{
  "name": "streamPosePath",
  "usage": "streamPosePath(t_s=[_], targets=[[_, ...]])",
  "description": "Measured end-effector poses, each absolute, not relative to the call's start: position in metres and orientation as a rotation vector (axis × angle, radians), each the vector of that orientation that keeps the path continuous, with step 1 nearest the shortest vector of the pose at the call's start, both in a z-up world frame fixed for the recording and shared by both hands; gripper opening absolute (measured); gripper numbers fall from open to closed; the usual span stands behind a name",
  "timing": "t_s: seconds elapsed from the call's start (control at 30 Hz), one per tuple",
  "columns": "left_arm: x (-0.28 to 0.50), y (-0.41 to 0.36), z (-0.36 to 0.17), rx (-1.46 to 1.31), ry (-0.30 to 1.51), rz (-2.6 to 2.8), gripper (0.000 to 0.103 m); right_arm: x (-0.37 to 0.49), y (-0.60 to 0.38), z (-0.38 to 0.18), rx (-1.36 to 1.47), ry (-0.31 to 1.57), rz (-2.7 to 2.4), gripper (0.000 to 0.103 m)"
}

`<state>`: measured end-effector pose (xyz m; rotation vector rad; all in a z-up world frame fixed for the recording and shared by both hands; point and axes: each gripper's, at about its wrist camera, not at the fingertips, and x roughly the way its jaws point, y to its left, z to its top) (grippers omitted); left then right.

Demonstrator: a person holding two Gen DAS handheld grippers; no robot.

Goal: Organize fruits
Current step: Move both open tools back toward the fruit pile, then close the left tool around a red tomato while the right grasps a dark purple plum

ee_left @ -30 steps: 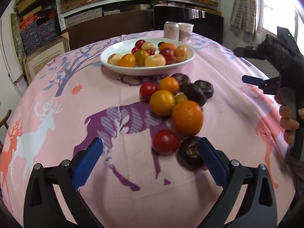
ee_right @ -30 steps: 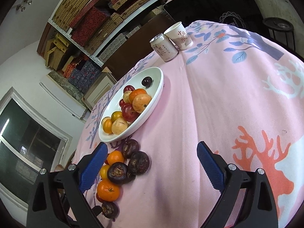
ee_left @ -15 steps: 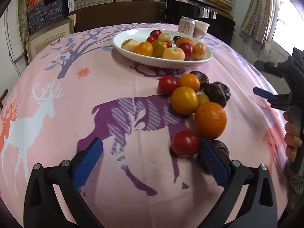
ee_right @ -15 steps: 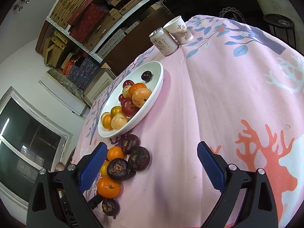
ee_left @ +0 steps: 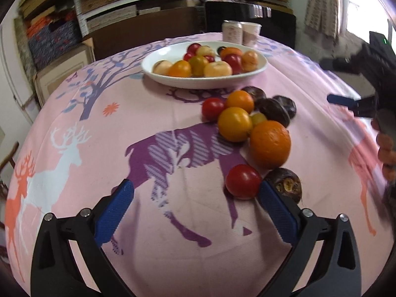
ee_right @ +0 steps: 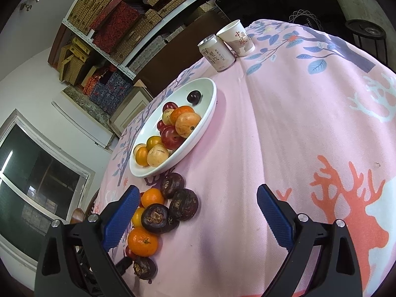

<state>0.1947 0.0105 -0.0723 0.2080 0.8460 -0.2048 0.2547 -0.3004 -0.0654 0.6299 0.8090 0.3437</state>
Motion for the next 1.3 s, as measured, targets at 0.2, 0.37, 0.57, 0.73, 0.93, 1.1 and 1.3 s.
streamPosePath(t_s=[0.2,0.37,0.57,0.73,0.93,1.1,1.3], targets=[[0.204,0.009,-0.077,0.171,0.885,-0.229,0.099,0.254,-0.298,-0.065,0.609,0.809,0.342,0.096],[0.214,-0.010,-0.082,0.156,0.912,-0.330,0.094,0.253,-0.297,-0.064,0.591,0.800,0.335,0.096],[0.212,-0.010,-0.081,0.100,0.907,-0.403,0.066,0.253,-0.296,-0.063,0.577,0.793,0.336,0.096],[0.210,-0.007,-0.079,0.084,0.906,-0.413,0.059,0.253,-0.294,-0.062,0.561,0.793,0.340,0.096],[0.205,-0.005,-0.079,0.083,0.905,-0.415,0.041,0.252,-0.285,-0.062,0.492,0.799,0.348,0.096],[0.200,-0.006,-0.079,0.087,0.909,-0.427,0.037,0.253,-0.275,-0.065,0.426,0.820,0.369,0.090],[0.199,-0.006,-0.081,0.091,0.912,-0.426,0.037,0.250,-0.252,-0.066,0.279,0.829,0.379,0.057]])
